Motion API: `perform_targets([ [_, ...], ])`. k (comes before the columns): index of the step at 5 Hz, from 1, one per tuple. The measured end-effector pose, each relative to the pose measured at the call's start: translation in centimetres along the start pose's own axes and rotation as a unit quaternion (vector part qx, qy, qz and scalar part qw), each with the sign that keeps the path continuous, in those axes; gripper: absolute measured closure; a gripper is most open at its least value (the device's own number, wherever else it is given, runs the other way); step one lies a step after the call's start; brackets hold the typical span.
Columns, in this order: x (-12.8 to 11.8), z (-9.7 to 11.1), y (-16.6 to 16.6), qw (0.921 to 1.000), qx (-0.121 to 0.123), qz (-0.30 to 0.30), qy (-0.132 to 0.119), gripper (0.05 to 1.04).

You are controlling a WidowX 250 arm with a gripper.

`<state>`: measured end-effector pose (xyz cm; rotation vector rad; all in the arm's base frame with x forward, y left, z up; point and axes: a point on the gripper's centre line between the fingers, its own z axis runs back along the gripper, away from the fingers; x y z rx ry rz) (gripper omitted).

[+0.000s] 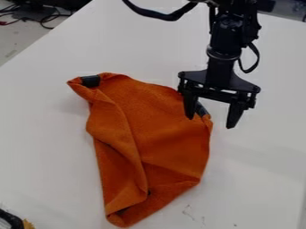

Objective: Unfold the cloth from top right to the bottom left

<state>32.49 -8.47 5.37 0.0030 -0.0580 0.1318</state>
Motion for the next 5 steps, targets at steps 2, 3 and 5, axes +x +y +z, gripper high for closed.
perform_targets([
  [2,-2.8,-1.6,2.2,0.9989,0.009,0.043,0.018,0.083],
  [3,-4.7,-0.3,4.8,0.9959,0.013,0.089,-0.005,0.083],
  [5,-8.9,-0.2,8.3,0.9868,0.016,0.161,-0.009,0.083],
])
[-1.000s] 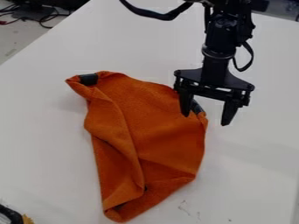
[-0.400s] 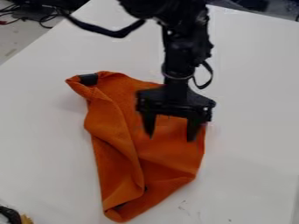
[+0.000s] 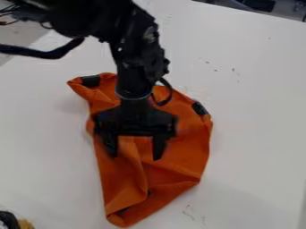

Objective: Unfold the cloth from top right to the bottom left

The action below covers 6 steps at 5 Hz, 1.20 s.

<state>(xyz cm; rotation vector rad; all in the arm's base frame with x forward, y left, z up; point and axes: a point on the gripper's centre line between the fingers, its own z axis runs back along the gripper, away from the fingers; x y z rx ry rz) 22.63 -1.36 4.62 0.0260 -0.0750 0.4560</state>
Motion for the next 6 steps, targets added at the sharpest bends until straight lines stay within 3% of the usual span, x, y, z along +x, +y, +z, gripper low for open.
perform_targets([
  [2,-0.2,-2.2,0.2,0.9995,-0.027,0.007,0.014,0.113],
  [4,0.2,-2.6,-0.1,0.9995,-0.028,-0.001,0.012,0.698],
  [5,0.1,-2.4,0.4,0.9997,-0.011,0.0,0.019,0.921],
  [6,0.6,-0.5,1.3,0.9996,0.02,-0.018,0.01,1.018],
])
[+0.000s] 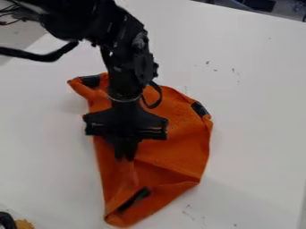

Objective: Unfold the cloth from top right to the bottom left

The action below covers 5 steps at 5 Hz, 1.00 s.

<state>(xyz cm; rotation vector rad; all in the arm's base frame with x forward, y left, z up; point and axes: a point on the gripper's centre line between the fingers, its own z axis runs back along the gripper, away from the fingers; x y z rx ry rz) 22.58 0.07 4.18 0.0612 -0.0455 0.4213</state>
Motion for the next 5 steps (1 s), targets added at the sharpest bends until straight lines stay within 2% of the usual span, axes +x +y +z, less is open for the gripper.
perform_targets([
  [1,-0.4,2.2,1.9,0.9991,0.041,-0.007,-0.007,1.027],
  [2,-0.8,3.5,4.4,0.9974,0.069,0.008,-0.019,1.027],
  [4,-2.5,0.0,9.6,0.9914,0.125,0.036,0.011,1.028],
  [5,-3.3,-3.1,11.3,0.9896,0.132,0.047,0.035,1.028],
])
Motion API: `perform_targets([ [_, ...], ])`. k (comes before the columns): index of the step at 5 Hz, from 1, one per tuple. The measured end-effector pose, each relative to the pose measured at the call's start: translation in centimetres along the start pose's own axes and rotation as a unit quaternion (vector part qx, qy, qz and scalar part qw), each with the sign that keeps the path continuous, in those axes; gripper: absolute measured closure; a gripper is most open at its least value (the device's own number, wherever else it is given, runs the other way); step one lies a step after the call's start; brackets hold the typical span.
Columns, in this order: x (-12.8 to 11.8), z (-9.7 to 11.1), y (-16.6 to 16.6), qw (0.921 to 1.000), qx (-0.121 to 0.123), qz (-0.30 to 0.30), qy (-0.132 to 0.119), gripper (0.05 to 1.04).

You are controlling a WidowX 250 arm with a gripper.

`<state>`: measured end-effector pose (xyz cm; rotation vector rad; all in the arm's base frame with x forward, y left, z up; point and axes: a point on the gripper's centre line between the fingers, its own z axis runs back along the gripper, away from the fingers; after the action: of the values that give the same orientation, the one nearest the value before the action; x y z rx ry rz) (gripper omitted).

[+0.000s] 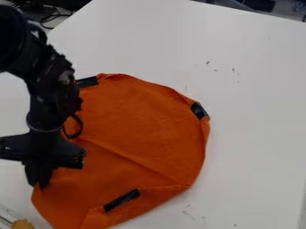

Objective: Unfold the cloth from top right to the bottom left

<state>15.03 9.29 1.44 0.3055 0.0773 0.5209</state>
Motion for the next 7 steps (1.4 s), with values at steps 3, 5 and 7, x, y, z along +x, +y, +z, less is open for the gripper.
perform_targets([
  [3,0.5,-1.2,-1.2,0.9987,-0.018,0.038,-0.029,0.882],
  [5,1.0,0.8,-2.6,0.9962,-0.036,0.036,-0.07,0.417],
  [7,2.0,5.3,-3.5,0.9944,-0.017,0.018,-0.103,0.075],
])
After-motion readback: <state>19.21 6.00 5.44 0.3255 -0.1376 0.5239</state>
